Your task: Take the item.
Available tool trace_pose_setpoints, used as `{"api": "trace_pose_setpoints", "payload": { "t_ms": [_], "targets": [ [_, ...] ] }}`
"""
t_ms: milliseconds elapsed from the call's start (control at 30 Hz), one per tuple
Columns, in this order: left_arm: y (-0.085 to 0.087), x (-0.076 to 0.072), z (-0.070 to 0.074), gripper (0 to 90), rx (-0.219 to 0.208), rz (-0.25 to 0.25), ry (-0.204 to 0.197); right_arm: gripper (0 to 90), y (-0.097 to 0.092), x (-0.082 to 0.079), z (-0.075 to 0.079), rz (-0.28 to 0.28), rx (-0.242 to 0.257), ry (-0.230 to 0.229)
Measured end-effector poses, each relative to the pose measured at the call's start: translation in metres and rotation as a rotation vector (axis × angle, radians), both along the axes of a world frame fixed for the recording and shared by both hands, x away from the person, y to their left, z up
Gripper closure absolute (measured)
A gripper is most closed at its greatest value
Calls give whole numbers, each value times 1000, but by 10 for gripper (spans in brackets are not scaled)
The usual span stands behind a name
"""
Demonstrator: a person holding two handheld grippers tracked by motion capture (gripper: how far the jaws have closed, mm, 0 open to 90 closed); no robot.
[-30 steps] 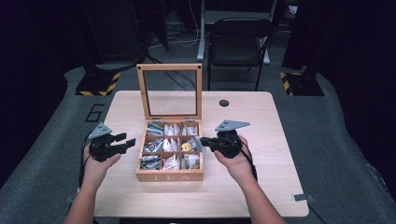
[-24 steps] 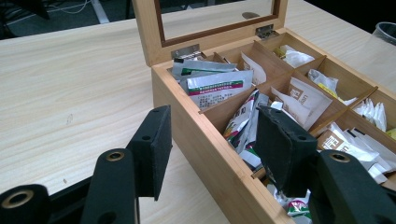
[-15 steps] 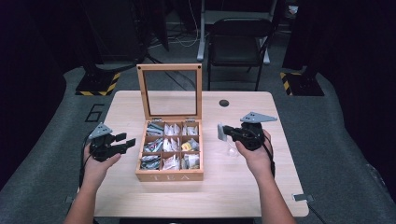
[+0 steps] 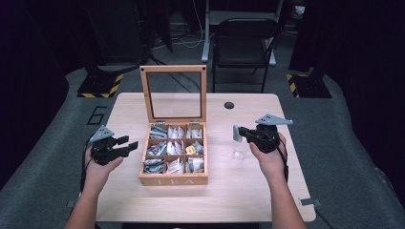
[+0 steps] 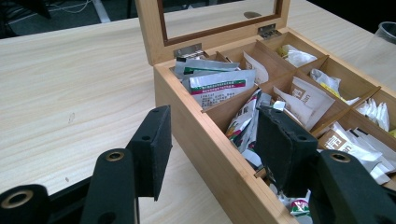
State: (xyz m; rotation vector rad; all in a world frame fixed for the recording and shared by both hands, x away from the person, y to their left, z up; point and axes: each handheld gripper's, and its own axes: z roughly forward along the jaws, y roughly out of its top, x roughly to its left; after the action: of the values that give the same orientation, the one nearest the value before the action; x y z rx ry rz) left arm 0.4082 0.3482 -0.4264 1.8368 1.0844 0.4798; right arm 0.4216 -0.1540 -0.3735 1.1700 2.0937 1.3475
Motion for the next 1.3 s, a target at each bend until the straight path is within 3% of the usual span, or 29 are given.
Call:
{"api": "trace_pose_setpoints", "payload": {
  "t_ms": [200,500,1300],
  "targets": [
    [0,0,0,459,3,-3,5,899,-4,4,-8,-37,-48,2],
    [0,0,-1,459,-1,4,0,898,-9,10,-24,-81,-64,30],
    [-1,1,-3,458,3,-1,8,896,-9,21,-55,-102,-103,90]
  ]
}}
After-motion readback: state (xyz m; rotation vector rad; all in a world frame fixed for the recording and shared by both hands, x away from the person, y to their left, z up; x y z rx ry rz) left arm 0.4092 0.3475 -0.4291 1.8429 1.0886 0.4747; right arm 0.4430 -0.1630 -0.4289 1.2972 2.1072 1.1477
